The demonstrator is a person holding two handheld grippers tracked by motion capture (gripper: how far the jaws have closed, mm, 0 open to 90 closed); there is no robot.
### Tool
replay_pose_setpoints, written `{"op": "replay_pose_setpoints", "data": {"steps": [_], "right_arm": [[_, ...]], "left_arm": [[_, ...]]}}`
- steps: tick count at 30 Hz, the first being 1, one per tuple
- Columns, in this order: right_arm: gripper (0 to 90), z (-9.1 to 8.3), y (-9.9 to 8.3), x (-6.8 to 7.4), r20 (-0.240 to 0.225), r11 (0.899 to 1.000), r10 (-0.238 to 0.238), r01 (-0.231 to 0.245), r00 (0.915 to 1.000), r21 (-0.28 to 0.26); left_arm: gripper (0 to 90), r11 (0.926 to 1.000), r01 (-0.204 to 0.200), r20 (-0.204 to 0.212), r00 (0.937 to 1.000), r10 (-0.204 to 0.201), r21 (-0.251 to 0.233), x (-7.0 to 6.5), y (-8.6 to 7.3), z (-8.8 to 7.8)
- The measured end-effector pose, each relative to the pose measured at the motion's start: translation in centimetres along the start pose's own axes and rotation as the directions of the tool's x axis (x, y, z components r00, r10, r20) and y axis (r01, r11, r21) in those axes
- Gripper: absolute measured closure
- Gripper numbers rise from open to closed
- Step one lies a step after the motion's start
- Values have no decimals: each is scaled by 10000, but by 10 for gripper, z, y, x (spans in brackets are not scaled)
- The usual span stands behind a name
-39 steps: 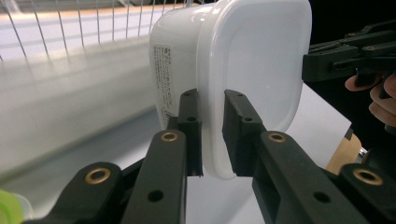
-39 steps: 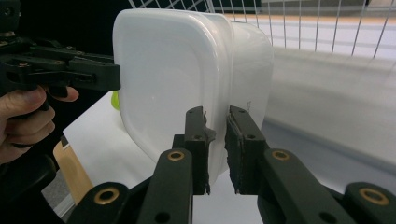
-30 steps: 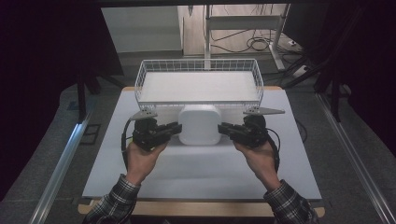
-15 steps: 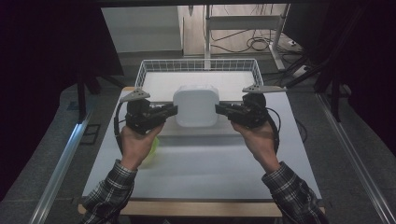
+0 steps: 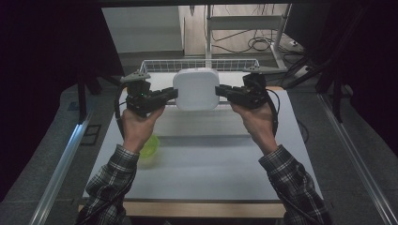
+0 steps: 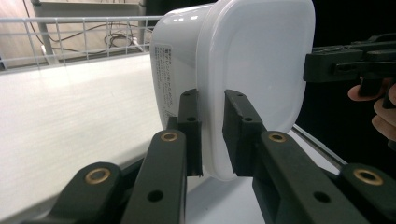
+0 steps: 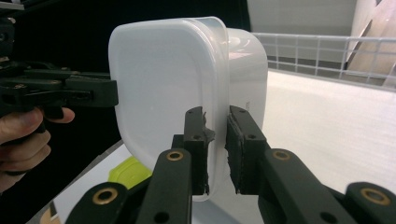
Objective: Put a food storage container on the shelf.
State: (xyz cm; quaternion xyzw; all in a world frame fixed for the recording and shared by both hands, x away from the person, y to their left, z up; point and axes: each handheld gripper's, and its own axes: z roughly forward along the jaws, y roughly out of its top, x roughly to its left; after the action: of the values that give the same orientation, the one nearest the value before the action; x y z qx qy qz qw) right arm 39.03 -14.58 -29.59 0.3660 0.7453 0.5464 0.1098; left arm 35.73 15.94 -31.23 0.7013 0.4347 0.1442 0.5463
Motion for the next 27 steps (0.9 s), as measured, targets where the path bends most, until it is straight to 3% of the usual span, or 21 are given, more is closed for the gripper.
{"op": "replay_pose_setpoints", "data": {"steps": [15, 27], "right_arm": [[781, 13, 23, -19, 429, 9995, 305, -307, 9986, 43], [776, 26, 24, -33, 447, 9978, 606, -617, 9972, 247]], "left_arm": [[782, 9993, 331, -7, 9995, -331, 151, 14, 23, 24], [771, 9983, 488, -45, 9988, -487, 323, 27, 23, 39]]}}
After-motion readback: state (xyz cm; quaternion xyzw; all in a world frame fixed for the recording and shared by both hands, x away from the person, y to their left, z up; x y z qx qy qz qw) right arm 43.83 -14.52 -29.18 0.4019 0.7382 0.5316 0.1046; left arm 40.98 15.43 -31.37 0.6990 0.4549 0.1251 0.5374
